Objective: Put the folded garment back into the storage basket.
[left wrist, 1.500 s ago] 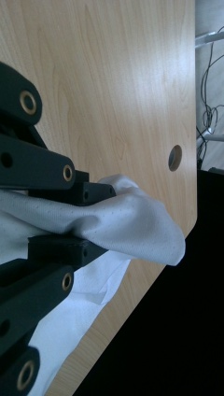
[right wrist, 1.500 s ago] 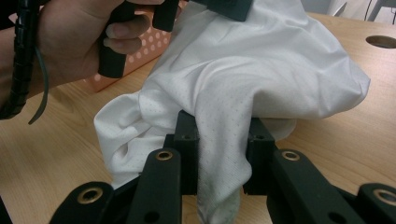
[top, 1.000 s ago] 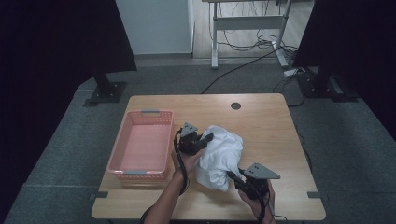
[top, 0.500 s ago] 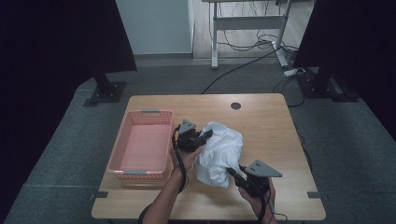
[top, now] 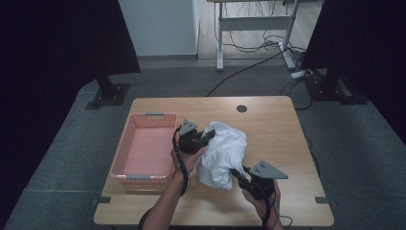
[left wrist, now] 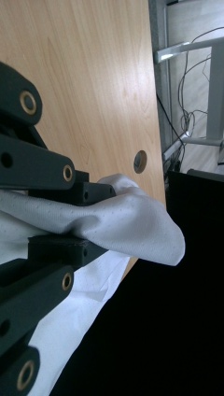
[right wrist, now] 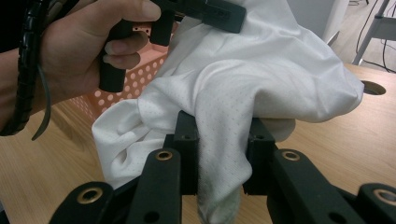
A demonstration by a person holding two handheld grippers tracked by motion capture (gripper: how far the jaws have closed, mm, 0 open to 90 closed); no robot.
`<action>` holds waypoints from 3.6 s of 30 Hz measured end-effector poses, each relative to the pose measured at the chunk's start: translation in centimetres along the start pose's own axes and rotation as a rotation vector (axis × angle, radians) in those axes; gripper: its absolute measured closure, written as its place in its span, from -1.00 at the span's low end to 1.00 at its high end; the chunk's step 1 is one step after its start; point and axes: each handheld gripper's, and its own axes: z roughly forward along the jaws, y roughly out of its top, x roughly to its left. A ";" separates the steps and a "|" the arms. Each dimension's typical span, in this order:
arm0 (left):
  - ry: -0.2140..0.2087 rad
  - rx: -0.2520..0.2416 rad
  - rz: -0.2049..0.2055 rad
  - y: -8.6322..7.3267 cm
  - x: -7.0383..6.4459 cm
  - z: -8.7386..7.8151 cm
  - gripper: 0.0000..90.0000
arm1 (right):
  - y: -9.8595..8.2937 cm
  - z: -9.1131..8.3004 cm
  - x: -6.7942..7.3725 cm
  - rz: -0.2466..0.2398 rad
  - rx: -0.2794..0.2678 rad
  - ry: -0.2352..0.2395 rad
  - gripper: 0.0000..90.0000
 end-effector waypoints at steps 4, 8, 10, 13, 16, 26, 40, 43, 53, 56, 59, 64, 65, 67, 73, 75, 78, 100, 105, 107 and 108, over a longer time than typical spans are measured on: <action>0.003 -0.002 0.006 0.3 0.0 -0.3 0.70 | 0.4 0.1 0.2 -0.005 -0.004 0.005 0.60; 0.009 -0.006 0.008 0.6 0.2 -0.6 0.70 | 0.8 0.3 0.4 -0.008 -0.009 0.008 0.60; 0.012 -0.008 0.008 0.7 0.4 -0.8 0.70 | 0.9 0.4 0.5 -0.008 -0.011 0.010 0.60; 0.016 -0.011 0.008 0.9 0.6 -1.1 0.70 | 1.2 0.5 0.7 -0.012 -0.013 0.012 0.60; 0.019 -0.014 0.006 1.0 0.8 -1.4 0.70 | 1.4 0.7 0.8 -0.014 -0.014 0.016 0.60; 0.034 -0.027 0.014 1.4 1.4 -2.4 0.70 | 2.0 1.3 1.2 -0.020 -0.019 0.028 0.60; 0.054 -0.034 0.013 1.7 2.3 -3.4 0.70 | 2.8 2.1 1.7 -0.026 -0.032 0.048 0.60; 0.059 -0.036 0.009 1.7 2.5 -3.6 0.70 | 2.9 2.3 1.8 -0.027 -0.031 0.049 0.60; 0.076 -0.047 0.002 1.9 3.6 -4.7 0.70 | 3.5 3.3 2.4 -0.034 -0.032 0.064 0.60; 0.079 -0.053 0.002 2.0 3.8 -5.1 0.70 | 3.7 3.7 2.7 -0.038 -0.029 0.069 0.60; 0.084 -0.054 -0.001 2.0 4.2 -5.3 0.70 | 3.8 4.0 3.0 -0.043 -0.027 0.074 0.60; 0.092 -0.059 -0.010 2.1 4.9 -5.9 0.70 | 4.1 4.6 3.3 -0.046 -0.026 0.081 0.60; 0.094 -0.061 -0.013 2.1 5.0 -6.0 0.70 | 4.2 4.7 3.4 -0.049 -0.023 0.081 0.60; 0.093 -0.063 -0.017 2.2 5.3 -6.1 0.70 | 4.4 4.8 3.5 -0.055 -0.022 0.084 0.60; 0.100 -0.071 -0.018 2.6 5.6 -6.6 0.70 | 5.0 5.3 3.9 -0.061 -0.021 0.089 0.60; 0.101 -0.072 -0.021 2.6 5.9 -6.8 0.70 | 5.1 5.5 4.0 -0.060 -0.020 0.092 0.60; 0.106 -0.070 -0.022 2.5 6.1 -7.0 0.70 | 5.3 5.8 4.2 -0.065 -0.017 0.096 0.60; 0.157 -0.093 -0.033 2.6 8.3 -10.1 0.70 | 6.3 8.2 6.1 -0.065 -0.017 0.140 0.60; 0.168 -0.088 -0.033 2.4 8.8 -10.5 0.70 | 6.3 8.7 6.6 -0.068 -0.014 0.149 0.60; 0.172 -0.090 -0.036 2.4 9.0 -10.6 0.70 | 6.3 8.9 6.6 -0.072 -0.014 0.151 0.60; 0.173 -0.089 -0.036 2.4 9.0 -10.7 0.70 | 6.3 9.0 6.7 -0.070 -0.014 0.151 0.60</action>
